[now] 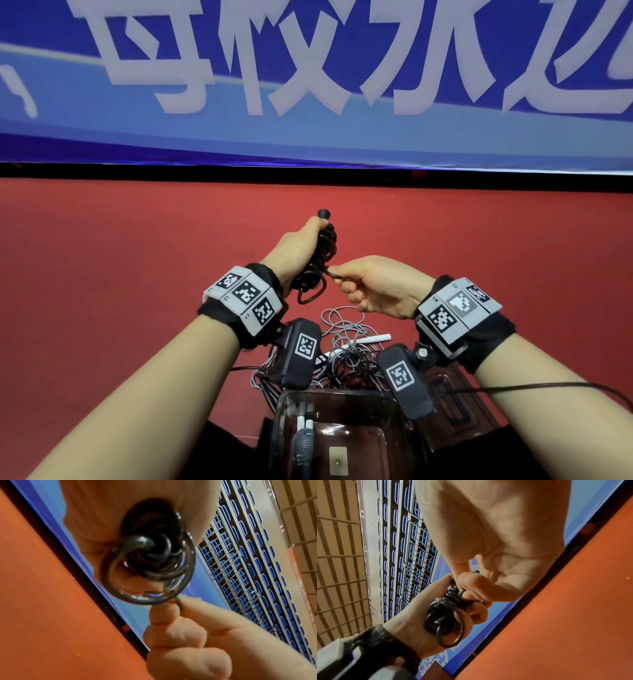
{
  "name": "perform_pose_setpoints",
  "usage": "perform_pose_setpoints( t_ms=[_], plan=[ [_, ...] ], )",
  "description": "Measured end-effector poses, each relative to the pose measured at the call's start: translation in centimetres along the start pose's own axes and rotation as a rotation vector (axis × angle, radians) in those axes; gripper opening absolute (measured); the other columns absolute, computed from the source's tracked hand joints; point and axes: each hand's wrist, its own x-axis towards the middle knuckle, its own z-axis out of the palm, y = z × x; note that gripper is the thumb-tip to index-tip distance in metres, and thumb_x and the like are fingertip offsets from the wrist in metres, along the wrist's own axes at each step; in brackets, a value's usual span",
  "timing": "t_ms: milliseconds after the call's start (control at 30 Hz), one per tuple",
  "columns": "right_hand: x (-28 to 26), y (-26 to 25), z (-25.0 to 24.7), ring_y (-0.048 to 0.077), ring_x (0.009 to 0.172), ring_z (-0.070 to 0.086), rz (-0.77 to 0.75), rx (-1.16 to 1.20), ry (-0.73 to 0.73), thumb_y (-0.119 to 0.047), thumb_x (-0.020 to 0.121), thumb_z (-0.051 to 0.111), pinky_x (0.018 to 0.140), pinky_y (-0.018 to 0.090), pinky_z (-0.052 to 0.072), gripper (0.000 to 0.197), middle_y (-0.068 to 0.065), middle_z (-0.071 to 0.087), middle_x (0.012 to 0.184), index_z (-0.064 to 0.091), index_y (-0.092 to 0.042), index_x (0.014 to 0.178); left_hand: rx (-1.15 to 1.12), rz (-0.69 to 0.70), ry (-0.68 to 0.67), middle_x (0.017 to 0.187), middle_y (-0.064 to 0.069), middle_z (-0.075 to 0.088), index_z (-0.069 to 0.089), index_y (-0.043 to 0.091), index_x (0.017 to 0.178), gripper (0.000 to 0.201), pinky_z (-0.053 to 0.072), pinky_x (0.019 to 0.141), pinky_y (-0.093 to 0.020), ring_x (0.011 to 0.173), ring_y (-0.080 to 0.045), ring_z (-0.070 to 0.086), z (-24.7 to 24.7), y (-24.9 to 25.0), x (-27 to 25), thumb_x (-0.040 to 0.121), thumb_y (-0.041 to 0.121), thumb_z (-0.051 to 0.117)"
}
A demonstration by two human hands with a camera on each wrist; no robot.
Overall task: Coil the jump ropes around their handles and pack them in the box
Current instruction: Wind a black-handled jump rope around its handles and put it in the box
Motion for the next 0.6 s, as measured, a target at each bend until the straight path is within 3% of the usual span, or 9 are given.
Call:
perform_pose_setpoints(
  t_ms=[100, 233, 333, 433, 533, 600],
  plan=[
    [0.0, 0.5, 0.6, 0.002, 0.039, 0.034, 0.002, -0.038, -0.015, -0.025, 0.1, 0.051, 0.038, 0.012, 0.03, 0.029, -0.008, 0.038, 0.05, 0.05, -0.016, 0.072, -0.004, 0.002, 0.017, 0.076, -0.005, 0.061, 0.066, 0.01, 0.102, 0.053, 0.04, 0.058, -0.028, 0.059, -0.021, 0.054, 0.2, -0.4, 0.0, 0.081, 0.057, 0.052],
    [0.0, 0.5, 0.8, 0.001, 0.039, 0.036, -0.008, -0.048, -0.006, -0.028, 0.099, 0.053, 0.037, 0.012, 0.032, 0.029, -0.009, 0.04, 0.05, 0.054, -0.017, 0.072, -0.193, -0.121, -0.04, 0.064, -0.002, 0.048, 0.053, 0.014, 0.087, 0.035, 0.036, 0.039, -0.017, 0.04, -0.014, 0.045, 0.0, -0.1, -0.1, 0.091, 0.048, 0.048],
    [-0.2, 0.3, 0.9, 0.004, 0.043, 0.041, -0.039, -0.047, 0.06, -0.026, 0.094, 0.061, 0.037, 0.014, 0.037, 0.019, -0.004, 0.049, 0.061, 0.058, -0.014, 0.08, -0.332, -0.229, -0.083, 0.065, -0.002, 0.041, 0.044, 0.017, 0.08, 0.031, 0.034, 0.036, -0.013, 0.043, -0.014, 0.04, -0.4, -0.1, 0.0, 0.093, 0.045, 0.045],
    [0.0, 0.7, 1.1, 0.013, 0.054, 0.052, -0.2, -0.069, 0.222, -0.015, 0.087, 0.069, 0.042, 0.022, 0.045, 0.012, 0.006, 0.06, 0.079, 0.058, -0.013, 0.092, -0.424, -0.262, -0.092, 0.068, 0.001, 0.033, 0.04, 0.02, 0.073, 0.03, 0.029, 0.036, -0.014, 0.043, -0.012, 0.032, -0.3, -0.3, -0.1, 0.094, 0.042, 0.044],
    [-0.1, 1.0, 1.6, 0.011, 0.055, 0.06, -0.415, -0.261, 0.299, -0.011, 0.089, 0.06, 0.045, 0.026, 0.048, 0.01, 0.003, 0.062, 0.076, 0.063, -0.018, 0.082, -0.423, -0.264, -0.074, 0.064, -0.001, 0.037, 0.041, 0.016, 0.074, 0.033, 0.034, 0.038, -0.015, 0.044, -0.015, 0.038, -0.3, -0.7, -0.1, 0.094, 0.042, 0.044],
    [-0.4, 0.9, 1.9, 0.008, 0.055, 0.062, -0.443, -0.334, 0.285, -0.018, 0.092, 0.055, 0.047, 0.026, 0.05, 0.017, 0.0, 0.065, 0.078, 0.066, -0.022, 0.081, -0.409, -0.274, -0.057, 0.063, -0.005, 0.042, 0.044, 0.011, 0.081, 0.036, 0.04, 0.04, -0.018, 0.049, -0.019, 0.043, -0.4, -0.8, -0.1, 0.094, 0.044, 0.044]
  ],
)
